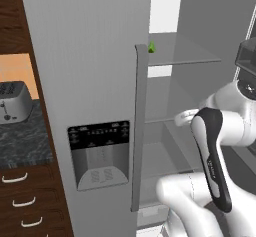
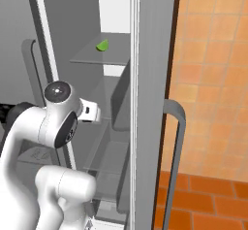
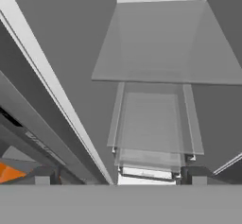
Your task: Place one lemon wedge and one chicken drumstick in each tupperware on the nearby counter, to pack two identical lunches.
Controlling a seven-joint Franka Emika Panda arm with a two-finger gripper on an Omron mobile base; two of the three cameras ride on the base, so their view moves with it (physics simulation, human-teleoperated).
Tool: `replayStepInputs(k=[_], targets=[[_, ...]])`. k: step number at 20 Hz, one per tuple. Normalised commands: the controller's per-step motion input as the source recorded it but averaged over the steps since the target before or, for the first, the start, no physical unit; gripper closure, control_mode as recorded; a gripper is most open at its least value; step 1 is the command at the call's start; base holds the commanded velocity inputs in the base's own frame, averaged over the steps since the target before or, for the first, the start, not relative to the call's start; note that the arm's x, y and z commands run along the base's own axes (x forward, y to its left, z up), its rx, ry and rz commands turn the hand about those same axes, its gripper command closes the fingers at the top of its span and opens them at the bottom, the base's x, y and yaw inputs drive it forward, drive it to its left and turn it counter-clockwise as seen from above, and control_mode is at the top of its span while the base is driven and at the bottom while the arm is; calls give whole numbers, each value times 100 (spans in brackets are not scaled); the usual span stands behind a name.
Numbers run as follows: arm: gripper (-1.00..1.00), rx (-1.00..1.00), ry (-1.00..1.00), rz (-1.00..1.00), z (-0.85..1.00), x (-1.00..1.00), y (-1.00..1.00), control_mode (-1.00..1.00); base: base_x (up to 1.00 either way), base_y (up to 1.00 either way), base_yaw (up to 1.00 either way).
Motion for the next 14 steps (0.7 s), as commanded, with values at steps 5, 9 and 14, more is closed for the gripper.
replayStepInputs(k=[5,9,14], targets=[[-100,0,-25,-5,95,37,0,-100,0,0,0],[-100,0,-11,-4,83,42,0,-100,0,0,0],[-100,0,0,-7,50,39,-2,-100,0,0,0]])
